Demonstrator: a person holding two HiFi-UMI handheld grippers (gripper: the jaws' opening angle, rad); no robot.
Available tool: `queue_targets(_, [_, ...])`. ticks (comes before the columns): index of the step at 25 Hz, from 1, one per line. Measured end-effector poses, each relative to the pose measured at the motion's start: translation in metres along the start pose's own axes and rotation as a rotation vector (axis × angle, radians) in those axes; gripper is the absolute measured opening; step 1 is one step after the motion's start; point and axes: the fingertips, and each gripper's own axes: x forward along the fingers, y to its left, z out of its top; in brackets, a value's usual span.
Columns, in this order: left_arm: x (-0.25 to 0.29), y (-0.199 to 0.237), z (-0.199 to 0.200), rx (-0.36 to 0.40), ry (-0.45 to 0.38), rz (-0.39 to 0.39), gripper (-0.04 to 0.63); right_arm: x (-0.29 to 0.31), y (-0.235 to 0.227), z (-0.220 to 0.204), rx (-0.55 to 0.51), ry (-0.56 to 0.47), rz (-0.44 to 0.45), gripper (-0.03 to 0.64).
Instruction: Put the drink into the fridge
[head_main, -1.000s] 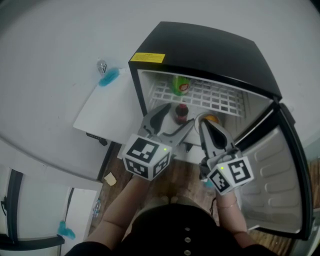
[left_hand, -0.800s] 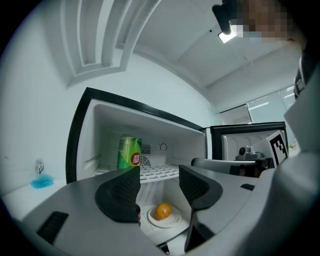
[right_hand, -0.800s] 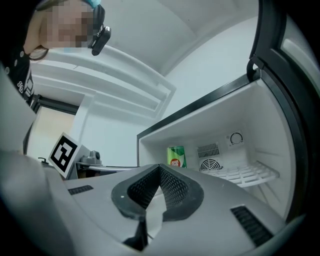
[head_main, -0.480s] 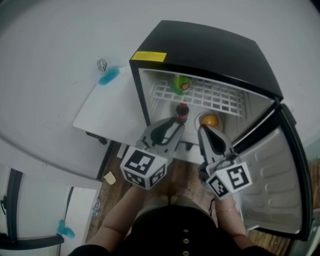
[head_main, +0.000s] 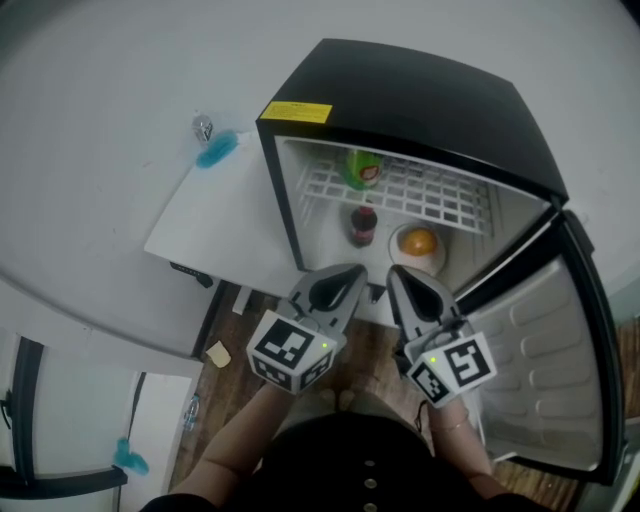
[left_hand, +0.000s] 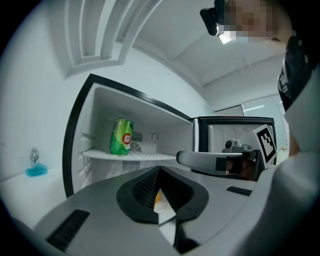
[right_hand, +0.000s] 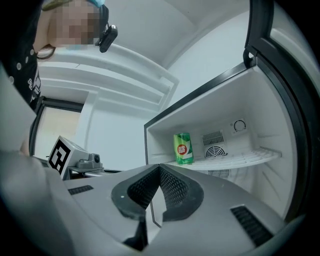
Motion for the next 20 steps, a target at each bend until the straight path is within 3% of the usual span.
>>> queue_targets(3, [-0.002,-0.002,-0.006,0.003,0.012,0.006,0.006,0.001,0.006,-0.004,-0.006,0.012,0.018,0.008])
queue_targets(10, [-0.006,0.003,-0.013,-0.074,0.009,0.041,0.006,-0.001,0.005,-0.009,-0.064,0.052,0.015,0.008])
queue_targets(20, [-0.005,0.003,-0.019,-0.101,0.022,0.052,0.006,-0.003,-0.001,-0.015,-0.058,0.072,-0.01,0.008])
